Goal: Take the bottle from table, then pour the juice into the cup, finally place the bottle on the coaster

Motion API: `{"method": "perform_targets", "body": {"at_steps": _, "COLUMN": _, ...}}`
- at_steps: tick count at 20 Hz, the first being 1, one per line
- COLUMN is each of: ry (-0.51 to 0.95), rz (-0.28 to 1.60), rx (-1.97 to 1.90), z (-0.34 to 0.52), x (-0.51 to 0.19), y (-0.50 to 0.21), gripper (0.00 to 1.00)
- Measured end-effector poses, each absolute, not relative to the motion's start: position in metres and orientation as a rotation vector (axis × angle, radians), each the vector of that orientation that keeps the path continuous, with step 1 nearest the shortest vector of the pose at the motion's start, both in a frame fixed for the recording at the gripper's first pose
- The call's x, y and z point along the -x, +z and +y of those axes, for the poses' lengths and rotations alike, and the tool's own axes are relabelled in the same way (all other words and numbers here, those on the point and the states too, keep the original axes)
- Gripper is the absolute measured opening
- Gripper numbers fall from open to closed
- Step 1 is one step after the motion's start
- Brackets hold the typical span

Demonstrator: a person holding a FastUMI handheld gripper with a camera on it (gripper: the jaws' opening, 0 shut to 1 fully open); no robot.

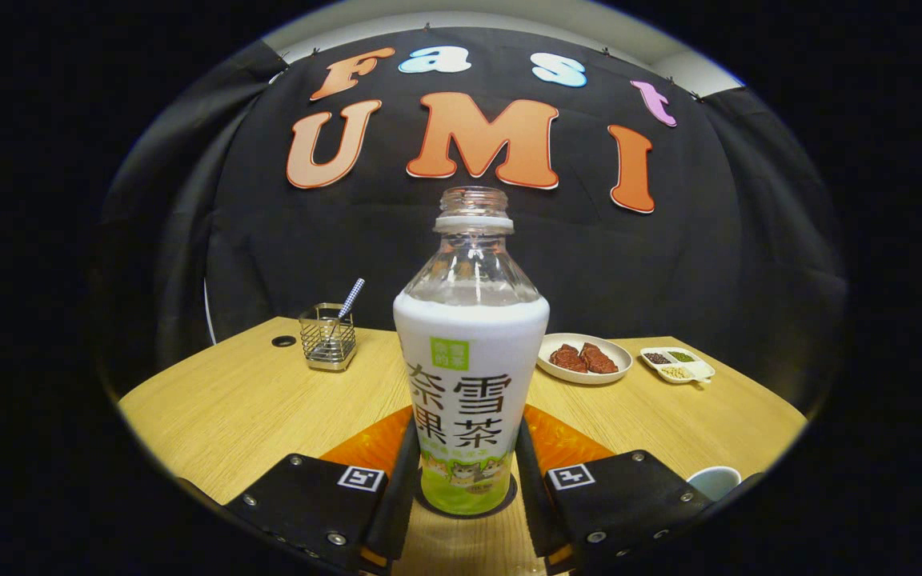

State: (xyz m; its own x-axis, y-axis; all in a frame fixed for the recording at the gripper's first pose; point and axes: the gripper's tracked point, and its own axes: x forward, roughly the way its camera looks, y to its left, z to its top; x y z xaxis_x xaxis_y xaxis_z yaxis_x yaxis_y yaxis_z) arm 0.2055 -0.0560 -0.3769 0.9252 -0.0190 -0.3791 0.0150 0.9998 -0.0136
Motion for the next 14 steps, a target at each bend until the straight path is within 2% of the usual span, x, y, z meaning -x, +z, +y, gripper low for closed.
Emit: {"method": "perform_targets", "body": {"at_steps": 14, "ry": 0.013, "rz": 0.440, "rx": 0.023, "z": -0.056, "x": -0.218, "y": -0.407, "gripper": 0.60}}
